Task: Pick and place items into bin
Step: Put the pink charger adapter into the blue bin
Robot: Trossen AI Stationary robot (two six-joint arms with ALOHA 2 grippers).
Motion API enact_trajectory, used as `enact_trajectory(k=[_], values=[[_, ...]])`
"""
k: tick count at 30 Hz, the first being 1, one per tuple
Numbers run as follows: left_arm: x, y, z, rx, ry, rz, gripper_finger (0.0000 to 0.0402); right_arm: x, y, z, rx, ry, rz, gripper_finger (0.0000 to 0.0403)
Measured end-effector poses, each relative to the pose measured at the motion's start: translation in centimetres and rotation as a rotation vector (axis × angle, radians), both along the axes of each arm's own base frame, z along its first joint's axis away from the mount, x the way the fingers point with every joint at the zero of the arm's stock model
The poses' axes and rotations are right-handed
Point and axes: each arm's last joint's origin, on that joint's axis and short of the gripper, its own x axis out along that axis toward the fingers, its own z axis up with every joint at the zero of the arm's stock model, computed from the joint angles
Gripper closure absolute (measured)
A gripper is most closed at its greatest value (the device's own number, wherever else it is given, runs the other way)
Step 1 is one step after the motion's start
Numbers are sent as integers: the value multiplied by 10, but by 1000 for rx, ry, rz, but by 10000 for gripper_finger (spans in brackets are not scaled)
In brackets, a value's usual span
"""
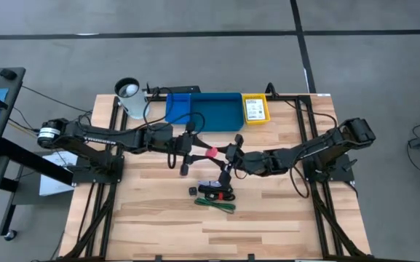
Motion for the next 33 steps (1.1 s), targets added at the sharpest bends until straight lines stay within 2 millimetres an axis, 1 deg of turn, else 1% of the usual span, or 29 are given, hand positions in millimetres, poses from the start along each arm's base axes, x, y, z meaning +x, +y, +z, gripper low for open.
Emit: enact_trajectory(k=[4, 12, 21, 26, 33], values=[[0, 0, 0, 11, 4, 18, 242, 0, 3, 0, 1, -2, 8, 259], [0, 1, -2, 43, 23, 27, 241, -3, 12, -1, 1, 12, 29, 259], [-1, 0, -6, 81, 60, -12, 241, -3, 13, -2, 3, 20, 42, 260], [-1, -1, -4, 62, 41, -52, 241, -3, 14, -1, 6, 12, 48, 258], [0, -1, -1, 31, -3, -63, 241, -2, 14, 1, 11, 2, 60, 259]])
